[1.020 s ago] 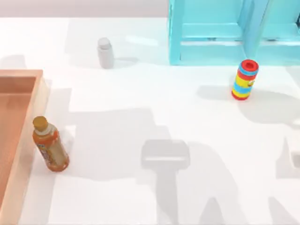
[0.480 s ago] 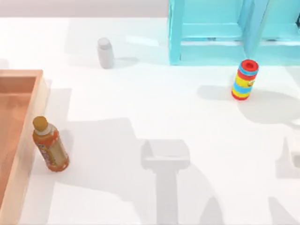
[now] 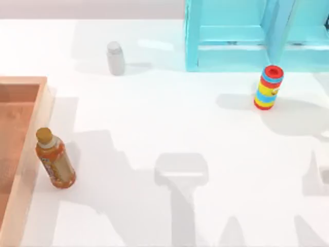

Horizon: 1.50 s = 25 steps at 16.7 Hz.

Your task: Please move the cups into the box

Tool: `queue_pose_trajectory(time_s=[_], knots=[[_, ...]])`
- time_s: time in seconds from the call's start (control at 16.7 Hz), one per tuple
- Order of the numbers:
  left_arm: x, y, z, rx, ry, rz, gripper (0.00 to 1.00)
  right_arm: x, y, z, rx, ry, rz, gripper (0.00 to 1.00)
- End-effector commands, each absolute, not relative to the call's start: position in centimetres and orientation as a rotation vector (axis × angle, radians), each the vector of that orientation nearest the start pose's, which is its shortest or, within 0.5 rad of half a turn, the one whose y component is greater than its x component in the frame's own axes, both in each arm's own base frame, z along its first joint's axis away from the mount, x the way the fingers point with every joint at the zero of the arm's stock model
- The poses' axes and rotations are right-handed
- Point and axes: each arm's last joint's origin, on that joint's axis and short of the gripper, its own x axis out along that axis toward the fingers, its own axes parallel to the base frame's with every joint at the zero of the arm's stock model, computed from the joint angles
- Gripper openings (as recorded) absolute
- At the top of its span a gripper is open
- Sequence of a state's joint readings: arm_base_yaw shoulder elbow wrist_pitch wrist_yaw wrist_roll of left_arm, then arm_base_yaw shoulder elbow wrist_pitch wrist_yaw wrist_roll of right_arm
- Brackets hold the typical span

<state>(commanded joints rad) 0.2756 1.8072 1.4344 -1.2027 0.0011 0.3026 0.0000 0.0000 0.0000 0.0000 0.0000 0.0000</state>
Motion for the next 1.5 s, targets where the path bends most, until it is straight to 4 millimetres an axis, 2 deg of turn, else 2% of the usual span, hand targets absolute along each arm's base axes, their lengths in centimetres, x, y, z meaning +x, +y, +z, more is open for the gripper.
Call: queue_pose_trajectory(time_s=[0.12, 0.3, 1.08, 1.5], knots=[[32.29, 9.56, 21.59, 0.012, 1.578, -0.02, 0.0, 10.57, -0.12, 16.0, 0.0, 0.0, 0.0, 1.0], [32.28, 9.57, 21.57, 0.012, 1.578, -0.019, 0.0, 10.57, -0.12, 16.0, 0.0, 0.0, 0.0, 1.0], [32.28, 9.57, 21.57, 0.012, 1.578, -0.019, 0.98, 10.57, -0.12, 16.0, 0.0, 0.0, 0.0, 1.0], [32.28, 9.57, 21.57, 0.012, 1.578, -0.019, 1.0, 10.57, -0.12, 16.0, 0.0, 0.0, 0.0, 1.0]])
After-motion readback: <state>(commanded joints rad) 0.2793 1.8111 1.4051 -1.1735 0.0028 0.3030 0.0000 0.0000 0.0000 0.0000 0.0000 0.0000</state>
